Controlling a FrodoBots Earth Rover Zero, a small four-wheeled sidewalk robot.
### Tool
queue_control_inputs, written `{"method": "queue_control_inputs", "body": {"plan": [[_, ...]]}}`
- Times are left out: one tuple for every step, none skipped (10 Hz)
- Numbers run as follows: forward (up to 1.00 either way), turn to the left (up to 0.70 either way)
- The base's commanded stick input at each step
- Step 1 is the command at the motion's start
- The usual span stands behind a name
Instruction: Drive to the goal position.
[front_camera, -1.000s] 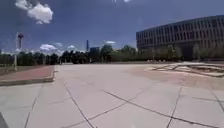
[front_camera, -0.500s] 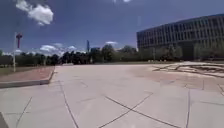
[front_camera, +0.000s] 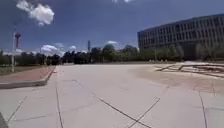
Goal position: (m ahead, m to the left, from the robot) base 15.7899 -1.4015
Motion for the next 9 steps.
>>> {"method": "queue_control_inputs", "body": {"plan": [[0.50, 0.00], [0.50, 0.00], [0.50, 0.22], [0.50, 0.50], [0.50, 0.50], [0.50, 0.41], [0.50, 0.00], [0.50, 0.00], [0.50, 0.00]]}}
